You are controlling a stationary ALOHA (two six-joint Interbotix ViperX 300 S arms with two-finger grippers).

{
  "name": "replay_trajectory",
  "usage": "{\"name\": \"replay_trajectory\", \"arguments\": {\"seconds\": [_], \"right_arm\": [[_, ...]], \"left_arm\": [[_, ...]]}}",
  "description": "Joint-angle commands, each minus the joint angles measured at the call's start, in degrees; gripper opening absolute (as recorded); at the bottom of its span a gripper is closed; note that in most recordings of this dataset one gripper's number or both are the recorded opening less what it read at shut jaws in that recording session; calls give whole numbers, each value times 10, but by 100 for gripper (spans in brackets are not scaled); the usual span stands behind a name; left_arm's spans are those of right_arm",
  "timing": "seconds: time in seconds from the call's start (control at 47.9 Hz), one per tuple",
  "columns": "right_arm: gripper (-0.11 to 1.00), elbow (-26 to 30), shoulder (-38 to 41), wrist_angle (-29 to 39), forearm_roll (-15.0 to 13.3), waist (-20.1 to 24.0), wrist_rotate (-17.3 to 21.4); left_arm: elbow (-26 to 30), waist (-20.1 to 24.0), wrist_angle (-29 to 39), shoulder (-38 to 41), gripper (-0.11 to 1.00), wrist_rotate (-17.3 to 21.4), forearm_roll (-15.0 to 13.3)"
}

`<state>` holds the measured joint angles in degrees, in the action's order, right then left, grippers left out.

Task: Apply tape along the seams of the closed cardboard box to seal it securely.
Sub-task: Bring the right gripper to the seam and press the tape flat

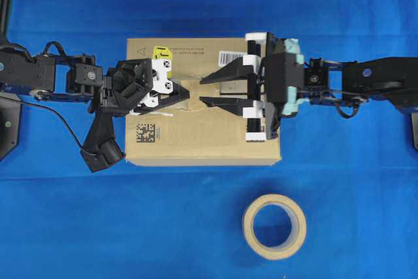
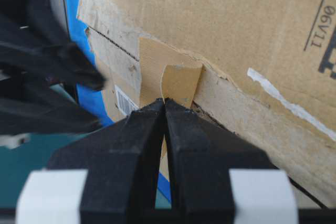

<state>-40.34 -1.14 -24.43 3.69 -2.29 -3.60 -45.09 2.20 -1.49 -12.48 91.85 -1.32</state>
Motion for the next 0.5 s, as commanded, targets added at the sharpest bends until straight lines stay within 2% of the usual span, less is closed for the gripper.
{"name": "replay_trajectory", "arguments": {"seconds": [0.0, 0.23, 0.48], "right_arm": [[42, 14, 3, -4, 4, 0, 1], [42, 13, 26, -3, 19, -7, 0], [42, 14, 40, 12, 23, -9, 0]], "left_arm": [[11, 1, -1, -7, 0, -2, 0], [12, 1, -1, -5, 0, -2, 0], [13, 1, 10, -4, 0, -2, 0]]}}
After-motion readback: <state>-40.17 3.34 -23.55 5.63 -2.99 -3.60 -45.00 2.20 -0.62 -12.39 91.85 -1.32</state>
